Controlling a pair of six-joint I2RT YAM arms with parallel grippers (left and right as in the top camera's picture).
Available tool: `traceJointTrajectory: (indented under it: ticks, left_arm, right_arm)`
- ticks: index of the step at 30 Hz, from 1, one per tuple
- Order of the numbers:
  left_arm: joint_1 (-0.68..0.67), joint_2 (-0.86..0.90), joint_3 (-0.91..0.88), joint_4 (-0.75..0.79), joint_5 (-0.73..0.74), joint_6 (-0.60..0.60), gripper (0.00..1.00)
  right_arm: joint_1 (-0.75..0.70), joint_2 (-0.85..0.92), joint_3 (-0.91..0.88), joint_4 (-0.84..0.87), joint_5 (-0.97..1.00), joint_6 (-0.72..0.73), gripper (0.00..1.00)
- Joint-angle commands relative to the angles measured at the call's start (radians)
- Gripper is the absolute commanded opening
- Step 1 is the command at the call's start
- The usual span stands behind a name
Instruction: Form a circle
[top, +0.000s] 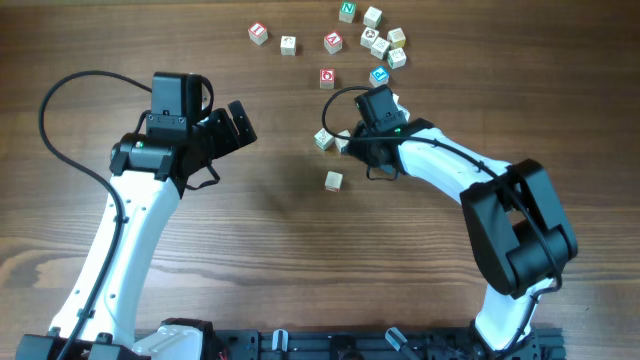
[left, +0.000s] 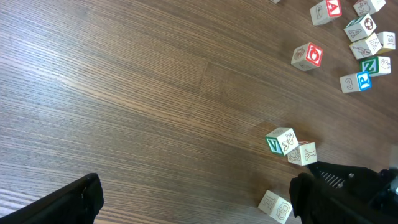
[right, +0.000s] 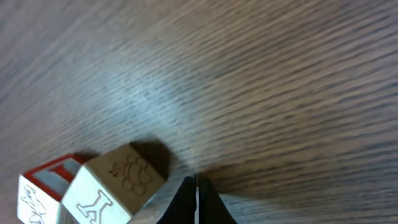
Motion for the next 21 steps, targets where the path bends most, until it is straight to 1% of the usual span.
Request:
traceJointTrajectory:
  ticks: [1, 6, 13, 21]
  left_arm:
    - [0.005, 0.006, 0.006, 0.002, 0.008, -0.008, 1.0]
    - [0.005, 0.006, 0.006, 0.002, 0.008, -0.008, 1.0]
    - [0.005, 0.006, 0.006, 0.002, 0.008, -0.008, 1.0]
    - [0.005, 0.006, 0.006, 0.002, 0.008, -0.008, 1.0]
  right_arm:
    - [-0.002, 0.003, -0.003, 0.014, 0.046, 0.041, 0.05]
    - [-0.002, 0.003, -0.004, 0.027, 0.087, 0.053, 0.04]
    - [-0.002, 0.003, -0.004, 0.085, 0.079, 0.03, 0.05]
    - [-0.002, 0.003, -0.004, 0.1, 0.053, 0.015, 0.05]
